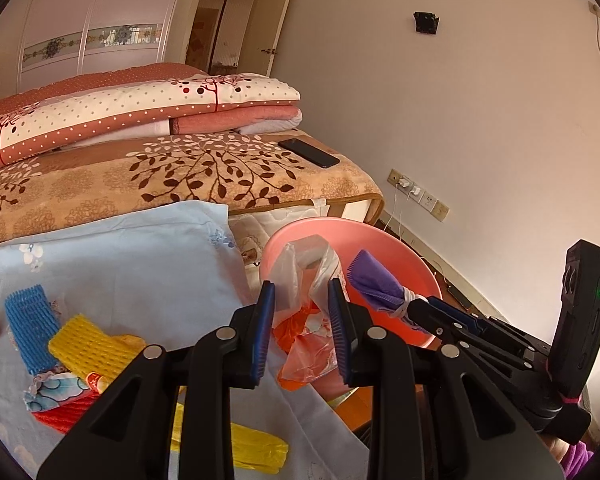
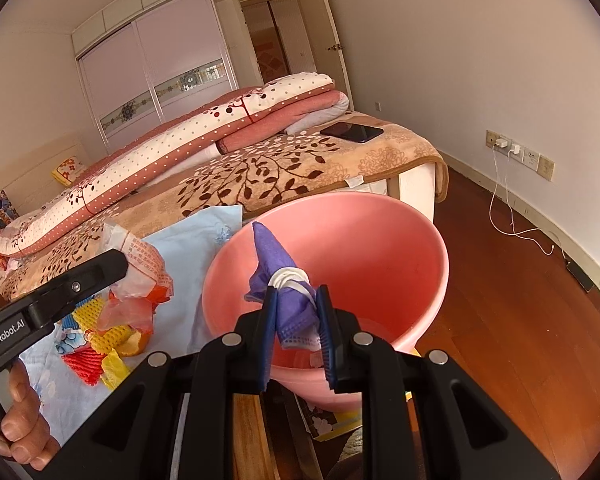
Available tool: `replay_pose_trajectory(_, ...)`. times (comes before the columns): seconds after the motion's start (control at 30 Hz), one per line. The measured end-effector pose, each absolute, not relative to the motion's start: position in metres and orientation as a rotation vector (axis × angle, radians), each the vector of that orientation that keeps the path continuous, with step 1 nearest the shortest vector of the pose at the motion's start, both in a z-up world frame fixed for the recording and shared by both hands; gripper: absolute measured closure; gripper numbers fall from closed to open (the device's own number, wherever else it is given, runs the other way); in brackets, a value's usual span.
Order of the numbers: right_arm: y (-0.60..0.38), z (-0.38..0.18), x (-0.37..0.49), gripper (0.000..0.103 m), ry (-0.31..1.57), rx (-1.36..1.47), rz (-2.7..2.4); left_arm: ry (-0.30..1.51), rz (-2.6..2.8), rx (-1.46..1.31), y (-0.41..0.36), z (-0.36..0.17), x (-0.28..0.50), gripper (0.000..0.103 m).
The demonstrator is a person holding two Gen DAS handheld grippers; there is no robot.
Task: Collect trash
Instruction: 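Carry the clear plastic bag and purple cloth bag in both tools over the pink bucket, then open the right tool to drop the purple bag while the left tool drops the plastic bag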
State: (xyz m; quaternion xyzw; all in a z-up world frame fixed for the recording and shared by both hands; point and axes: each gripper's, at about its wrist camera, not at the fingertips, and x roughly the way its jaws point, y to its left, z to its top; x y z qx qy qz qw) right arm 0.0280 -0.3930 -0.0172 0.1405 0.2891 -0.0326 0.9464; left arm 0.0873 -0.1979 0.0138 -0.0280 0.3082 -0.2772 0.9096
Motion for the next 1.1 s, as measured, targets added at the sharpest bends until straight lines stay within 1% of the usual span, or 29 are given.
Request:
replay_pose_trajectory(0.33,-0.405,-0.024,0.034,0.084,0.600,0.310,-0.085,0.678,-0.593,-0.026,-0.225,-0.001,0.098,0.076)
replay_pose_trajectory(0.7,-0.409,-0.028,0.034,0.084,0.601,0.321,-0.091,0.720,-0.599,-0.044,-0.234,-0.011,0.104,0.076)
replay_pose_trajectory(0.8,-0.410,-0.029,0.034,0.084,0.604,0.325,-0.092,0.754,-0.604,-0.040,-0.237,-0.014,0.108,0.071)
replay_pose_trajectory(0.87,-0.411,-0.030,0.034,0.084,0.606,0.325,-0.093,0.768,-0.609,-0.043,-0.238,-0.015,0.109,0.066)
replay_pose_trajectory(1.1,-0.413,-0.031,0.035,0.083,0.602,0.334,-0.105,0.783,-0.609,-0.056,-0.236,-0.014,0.110,0.065)
